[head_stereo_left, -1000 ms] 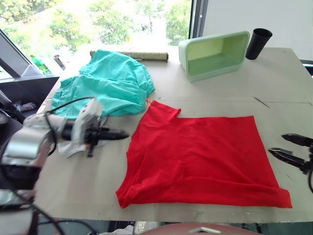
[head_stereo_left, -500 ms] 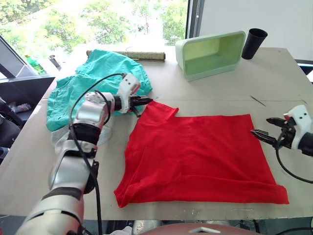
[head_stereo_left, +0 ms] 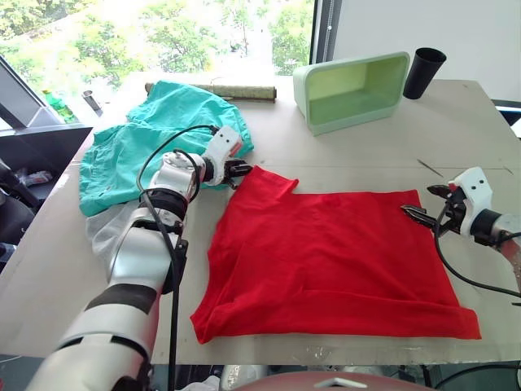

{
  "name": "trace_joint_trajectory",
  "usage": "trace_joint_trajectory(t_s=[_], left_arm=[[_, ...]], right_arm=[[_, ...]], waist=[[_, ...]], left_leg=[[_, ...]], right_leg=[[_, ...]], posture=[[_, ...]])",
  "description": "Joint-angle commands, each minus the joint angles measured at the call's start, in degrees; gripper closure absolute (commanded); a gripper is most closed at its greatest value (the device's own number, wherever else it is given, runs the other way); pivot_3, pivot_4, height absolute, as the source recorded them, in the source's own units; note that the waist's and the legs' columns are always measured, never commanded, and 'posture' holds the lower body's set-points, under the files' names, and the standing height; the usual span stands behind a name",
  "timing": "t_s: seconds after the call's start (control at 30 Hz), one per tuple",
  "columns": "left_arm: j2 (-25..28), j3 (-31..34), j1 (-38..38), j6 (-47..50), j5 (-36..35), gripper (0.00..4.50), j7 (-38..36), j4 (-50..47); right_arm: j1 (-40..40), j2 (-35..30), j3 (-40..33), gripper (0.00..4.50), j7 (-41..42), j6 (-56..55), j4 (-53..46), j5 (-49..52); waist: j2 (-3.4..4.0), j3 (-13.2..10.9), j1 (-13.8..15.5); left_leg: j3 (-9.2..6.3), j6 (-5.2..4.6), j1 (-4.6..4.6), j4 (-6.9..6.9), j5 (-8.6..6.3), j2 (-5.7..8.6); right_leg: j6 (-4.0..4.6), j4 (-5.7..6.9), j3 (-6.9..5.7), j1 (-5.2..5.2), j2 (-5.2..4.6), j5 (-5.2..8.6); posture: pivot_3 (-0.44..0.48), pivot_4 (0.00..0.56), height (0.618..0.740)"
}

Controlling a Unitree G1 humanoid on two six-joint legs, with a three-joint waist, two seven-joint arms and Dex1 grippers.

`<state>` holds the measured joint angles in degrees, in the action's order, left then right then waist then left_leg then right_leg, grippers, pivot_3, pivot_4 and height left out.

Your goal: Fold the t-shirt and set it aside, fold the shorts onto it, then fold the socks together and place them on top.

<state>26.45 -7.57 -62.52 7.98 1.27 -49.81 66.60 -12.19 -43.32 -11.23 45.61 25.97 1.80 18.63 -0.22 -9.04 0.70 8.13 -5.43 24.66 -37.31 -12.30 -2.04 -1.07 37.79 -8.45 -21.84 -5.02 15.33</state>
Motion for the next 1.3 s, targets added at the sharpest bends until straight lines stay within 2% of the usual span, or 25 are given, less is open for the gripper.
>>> trace_joint_trajectory(t_s=[0.03, 0.2, 0.33, 0.47, 0.6, 0.8, 1.03, 1.3], left_arm=[[-0.3, 1.0, -1.7, -0.8, 0.6, 2.29, -0.4, 1.4], [-0.4, 2.5, -3.2, 0.0, 0.2, 2.29, -1.5, 3.7], [0.1, 4.6, -5.8, -2.7, 0.0, 2.29, 0.5, 4.6], [-1.5, 7.1, -8.4, -3.5, -2.2, 2.29, -4.4, 3.8], [-3.8, 6.6, -8.3, -3.7, -2.3, 2.29, -10.4, 2.3], [-6.6, 2.4, -4.0, -4.7, 0.7, 2.29, -17.4, 0.0], [-8.0, 0.3, -1.9, -4.5, 1.8, 2.29, -19.3, -1.1], [-8.8, -1.4, -0.9, -5.4, 3.9, 2.29, -17.7, -0.7]], right_arm=[[-0.8, 0.2, -0.4, 0.0, -0.1, -1.7, 0.3, -0.3], [-1.1, 0.6, -0.5, 0.0, -0.3, -3.1, 1.9, -1.1], [-0.4, 0.5, -0.9, 0.0, -0.2, -4.1, 2.4, -1.4], [0.1, 0.8, -1.1, 0.0, -0.5, -4.3, 2.2, -1.5], [0.1, 1.0, -1.0, 0.0, -0.6, -4.5, 2.5, -1.8], [-0.9, 1.3, -0.4, 0.0, -1.0, -4.4, 3.4, -2.3], [-2.2, 1.2, 0.0, 0.0, -1.1, -4.4, 4.7, -2.8], [-3.7, 1.4, 1.2, 0.0, -1.1, -3.7, 5.7, -3.4]], waist=[[0.0, 0.0, 0.0], [0.0, 0.0, 0.0], [-0.01, 0.0, 0.0], [-0.01, 0.0, 0.0], [-0.01, 0.0, 0.0], [0.0, 0.0, -0.4], [-0.01, 0.0, -0.8], [0.0, 0.0, -0.9]], left_leg=[[0.0, 0.0, 0.0, 0.0, 0.0, 0.0], [0.0, 0.0, -0.01, -0.03, 0.0, 0.0], [0.0, 0.0, 0.0, -0.04, 0.0, 0.0], [0.0, 0.0, 0.03, -0.06, 0.0, -0.01], [0.0, 0.0, 0.02, -0.08, 0.0, 0.0], [0.03, 0.01, 0.0, -0.07, 0.01, -0.01], [0.03, 0.01, 0.01, -0.1, 0.01, -0.02], [0.03, 0.01, 0.0, -0.09, 0.01, -0.02]], right_leg=[[0.0, 0.0, 0.0, 0.0, 0.0, 0.0], [0.02, 0.05, 0.0, 0.0, 0.0, -0.01], [0.01, 0.05, 0.0, 0.0, 0.0, -0.01], [0.02, 0.06, -0.01, -0.02, 0.0, -0.01], [0.02, 0.06, -0.02, 0.0, 0.0, -0.01], [0.02, 0.1, 0.0, -0.01, 0.04, -0.01], [0.02, 0.1, 0.0, -0.01, 0.03, -0.01], [0.03, 0.1, 0.01, -0.01, 0.02, -0.02]], posture=[[0.0, 0.15, 0.74], [0.0, 0.15, 0.74], [0.0, 0.15, 0.74], [0.0, 0.15, 0.74], [0.0, 0.15, 0.74], [0.0, 0.15, 0.74], [0.0, 0.15, 0.74], [0.0, 0.15, 0.74]])
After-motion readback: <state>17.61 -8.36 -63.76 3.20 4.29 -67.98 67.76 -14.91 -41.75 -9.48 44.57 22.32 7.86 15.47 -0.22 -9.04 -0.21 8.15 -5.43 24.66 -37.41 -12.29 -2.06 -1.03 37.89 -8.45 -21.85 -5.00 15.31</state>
